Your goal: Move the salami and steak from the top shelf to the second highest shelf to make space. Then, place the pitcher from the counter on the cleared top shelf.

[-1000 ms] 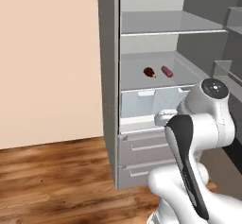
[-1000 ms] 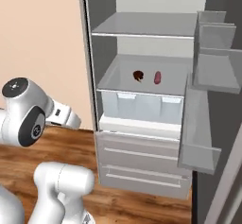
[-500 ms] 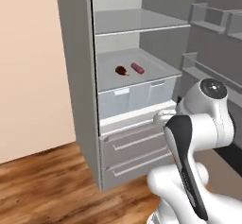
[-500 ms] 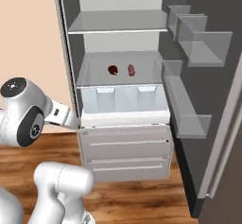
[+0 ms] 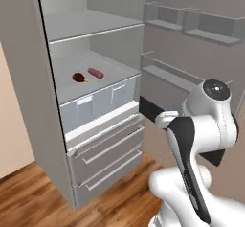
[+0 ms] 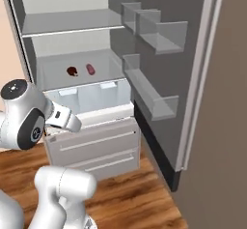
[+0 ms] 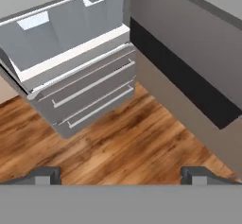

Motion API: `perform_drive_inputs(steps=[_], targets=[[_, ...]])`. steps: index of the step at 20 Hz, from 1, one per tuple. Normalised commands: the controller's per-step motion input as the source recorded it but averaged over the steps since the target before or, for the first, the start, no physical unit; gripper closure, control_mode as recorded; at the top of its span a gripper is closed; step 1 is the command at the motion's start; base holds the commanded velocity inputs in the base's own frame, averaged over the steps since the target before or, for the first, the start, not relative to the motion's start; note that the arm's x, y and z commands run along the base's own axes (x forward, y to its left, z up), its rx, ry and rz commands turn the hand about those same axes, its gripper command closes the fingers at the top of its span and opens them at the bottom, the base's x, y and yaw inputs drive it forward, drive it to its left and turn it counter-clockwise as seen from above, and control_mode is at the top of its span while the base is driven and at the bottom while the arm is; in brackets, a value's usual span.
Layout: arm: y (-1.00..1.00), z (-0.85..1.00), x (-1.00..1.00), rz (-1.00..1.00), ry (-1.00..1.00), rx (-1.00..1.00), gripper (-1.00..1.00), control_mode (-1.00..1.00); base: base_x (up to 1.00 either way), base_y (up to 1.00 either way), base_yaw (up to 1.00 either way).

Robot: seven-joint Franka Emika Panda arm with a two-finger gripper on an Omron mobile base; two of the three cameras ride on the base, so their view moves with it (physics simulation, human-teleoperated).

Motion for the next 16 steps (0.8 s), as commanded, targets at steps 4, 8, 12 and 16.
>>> perform_drive_inputs(steps=[4, 8, 12, 16], targets=[[0.00, 0.00, 0.00, 0.00, 0.00, 0.00, -1.00, 1.00, -0.57, 0.16, -0.40], [0.00, 0.00, 0.00, 0.00, 0.00, 0.00, -1.00, 1.00, -0.37, 0.00, -0.56], [0.00, 0.00, 0.00, 0.00, 0.00, 0.00, -1.00, 1.00, 0.00, 0.00, -0.81], [0.00, 0.00, 0.00, 0.00, 0.00, 0.00, -1.00, 1.00, 0.00, 0.01, -0.96]])
